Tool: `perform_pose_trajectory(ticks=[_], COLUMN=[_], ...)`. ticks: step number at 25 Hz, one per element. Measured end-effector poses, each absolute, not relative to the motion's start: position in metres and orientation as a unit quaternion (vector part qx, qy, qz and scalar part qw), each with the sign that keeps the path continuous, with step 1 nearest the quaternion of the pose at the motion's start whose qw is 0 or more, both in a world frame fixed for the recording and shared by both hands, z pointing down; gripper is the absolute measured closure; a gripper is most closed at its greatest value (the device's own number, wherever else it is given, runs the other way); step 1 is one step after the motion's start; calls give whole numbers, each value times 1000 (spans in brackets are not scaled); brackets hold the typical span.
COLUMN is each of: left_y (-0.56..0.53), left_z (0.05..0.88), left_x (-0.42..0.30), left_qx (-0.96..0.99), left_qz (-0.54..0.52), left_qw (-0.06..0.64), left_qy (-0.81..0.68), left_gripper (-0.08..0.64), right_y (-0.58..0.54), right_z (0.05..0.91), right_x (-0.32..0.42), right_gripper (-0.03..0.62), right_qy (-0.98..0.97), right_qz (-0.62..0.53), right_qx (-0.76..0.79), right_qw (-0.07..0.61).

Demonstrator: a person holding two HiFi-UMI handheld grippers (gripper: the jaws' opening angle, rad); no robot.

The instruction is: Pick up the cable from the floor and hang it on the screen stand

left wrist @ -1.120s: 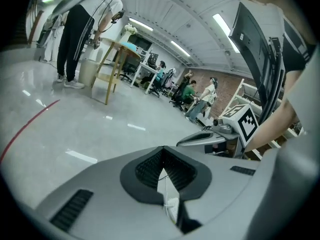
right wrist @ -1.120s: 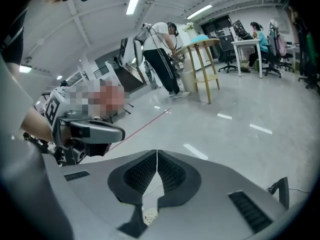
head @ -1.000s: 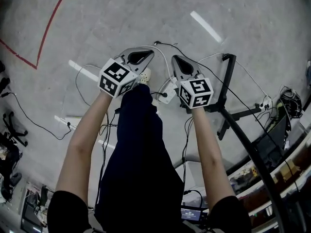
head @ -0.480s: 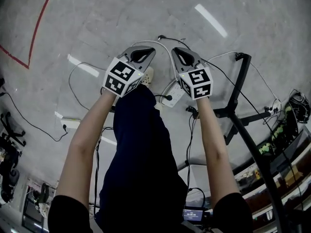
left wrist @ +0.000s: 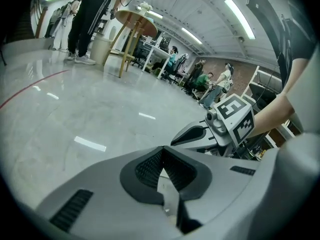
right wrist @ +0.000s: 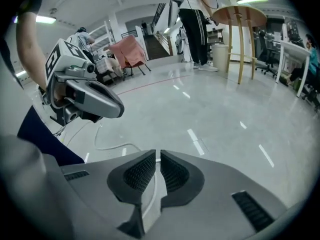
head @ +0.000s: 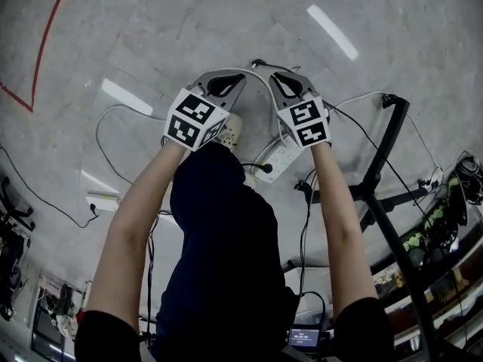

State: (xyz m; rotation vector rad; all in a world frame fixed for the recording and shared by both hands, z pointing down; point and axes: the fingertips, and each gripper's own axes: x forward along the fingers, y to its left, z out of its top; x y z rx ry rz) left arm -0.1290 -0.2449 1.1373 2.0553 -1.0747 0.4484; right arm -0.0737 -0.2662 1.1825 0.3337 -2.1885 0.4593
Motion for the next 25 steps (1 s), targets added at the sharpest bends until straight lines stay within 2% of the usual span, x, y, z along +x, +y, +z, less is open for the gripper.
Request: perform_pose_trajectory(ticks=[3,6,10,25], left_y=[-239,-231,-229,-230], left_z=[1162,1179,1198,1227], left_x=[-128,-125,-125,-135], left_qx=[801,802,806,805], left_qz=[185,187,196,198], left_qw=[387,395,392,397], left_qy=[-417,-407,-399,-394], left_gripper=[552,552,552,552], right_y=[-266,-259,-261,-268], right_z=[1211,1235,1260,1320], right_x=[-72,-72,-79,-83], right_gripper=[549,500,469,463], right_qy=[-868,-862,-856,-813], right_qz=[177,170,133,29], right_qx=[123,100,69,-31], right_qw=[447,468,495,581])
